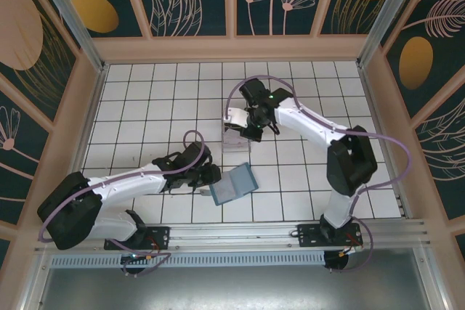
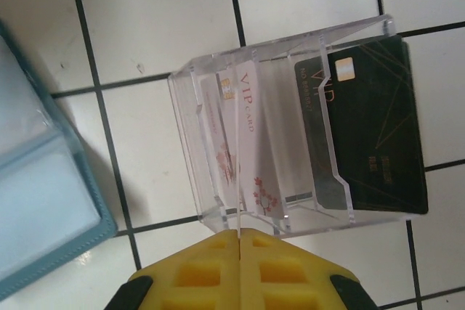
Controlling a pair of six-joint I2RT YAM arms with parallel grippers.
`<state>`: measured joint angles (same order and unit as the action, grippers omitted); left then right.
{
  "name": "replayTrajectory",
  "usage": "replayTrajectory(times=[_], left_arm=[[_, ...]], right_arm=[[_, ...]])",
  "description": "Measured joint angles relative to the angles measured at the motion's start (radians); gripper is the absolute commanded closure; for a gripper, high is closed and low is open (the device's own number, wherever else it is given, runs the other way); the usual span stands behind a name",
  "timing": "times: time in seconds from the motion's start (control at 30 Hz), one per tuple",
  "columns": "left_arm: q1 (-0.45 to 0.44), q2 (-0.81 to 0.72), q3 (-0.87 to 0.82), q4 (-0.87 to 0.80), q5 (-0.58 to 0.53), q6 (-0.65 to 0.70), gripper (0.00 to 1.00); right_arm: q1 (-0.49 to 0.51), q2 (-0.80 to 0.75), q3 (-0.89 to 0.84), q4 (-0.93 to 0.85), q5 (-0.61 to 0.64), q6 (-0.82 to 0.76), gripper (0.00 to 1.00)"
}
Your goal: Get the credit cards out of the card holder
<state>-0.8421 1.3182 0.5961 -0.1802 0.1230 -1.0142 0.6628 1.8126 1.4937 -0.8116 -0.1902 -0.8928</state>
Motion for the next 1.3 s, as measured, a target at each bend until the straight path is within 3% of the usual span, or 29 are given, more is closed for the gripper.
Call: replayTrajectory(times=[0.53, 0.63, 0.7, 0.9, 1.1, 1.3], left_arm=[[0.007, -0.001, -0.005, 0.002, 0.001, -0.001, 0.67], [0.011, -0.001, -0.005, 0.002, 0.002, -0.001, 0.68], [0.011, -0.001, -0.005, 0.001, 0.002, -0.001, 0.68], [0.012, -0.001, -0.005, 0.001, 0.001, -0.001, 0.68], [0.012, -0.002, -0.005, -0.009, -0.001, -0.001, 0.69], [0.023, -0.019, -0.003, -0.036, -0.009, -0.001, 0.71]], right_arm=[[0.023, 0.178, 0.138, -0.117, 0.059, -0.092, 1.00], [0.032, 0.186, 0.141, -0.122, 0.066, -0.092, 0.77], [0.035, 0.186, 0.144, -0.121, 0.076, -0.091, 0.68], [0.039, 0.168, 0.125, -0.040, 0.167, -0.083, 0.60], [0.040, 0.056, 0.079, 0.075, 0.264, 0.008, 0.58], [0.069, -0.098, -0.011, 0.198, 0.234, 0.273, 0.60]])
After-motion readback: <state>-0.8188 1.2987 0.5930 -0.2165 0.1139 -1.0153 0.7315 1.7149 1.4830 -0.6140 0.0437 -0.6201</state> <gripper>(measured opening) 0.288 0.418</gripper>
